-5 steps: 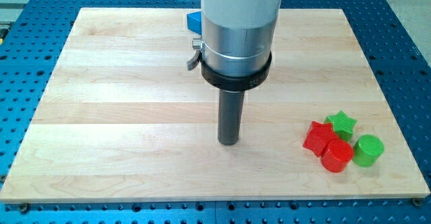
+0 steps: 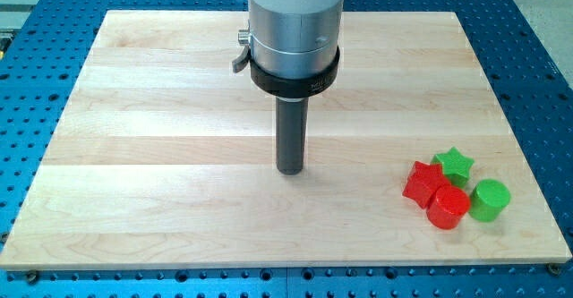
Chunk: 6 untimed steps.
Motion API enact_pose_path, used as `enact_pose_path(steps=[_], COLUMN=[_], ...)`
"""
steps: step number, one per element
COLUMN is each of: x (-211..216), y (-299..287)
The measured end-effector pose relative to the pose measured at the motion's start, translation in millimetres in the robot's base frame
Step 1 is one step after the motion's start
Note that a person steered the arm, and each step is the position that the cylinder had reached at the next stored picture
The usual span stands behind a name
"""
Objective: Place your hand to the left of blue triangle
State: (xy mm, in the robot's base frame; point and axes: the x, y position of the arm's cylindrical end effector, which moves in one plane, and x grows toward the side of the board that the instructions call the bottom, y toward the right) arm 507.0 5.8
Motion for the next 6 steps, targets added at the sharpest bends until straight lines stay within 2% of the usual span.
enact_pose_path(steps=[2, 4, 6], x=[-4, -106, -230], y=[-9, -95, -117])
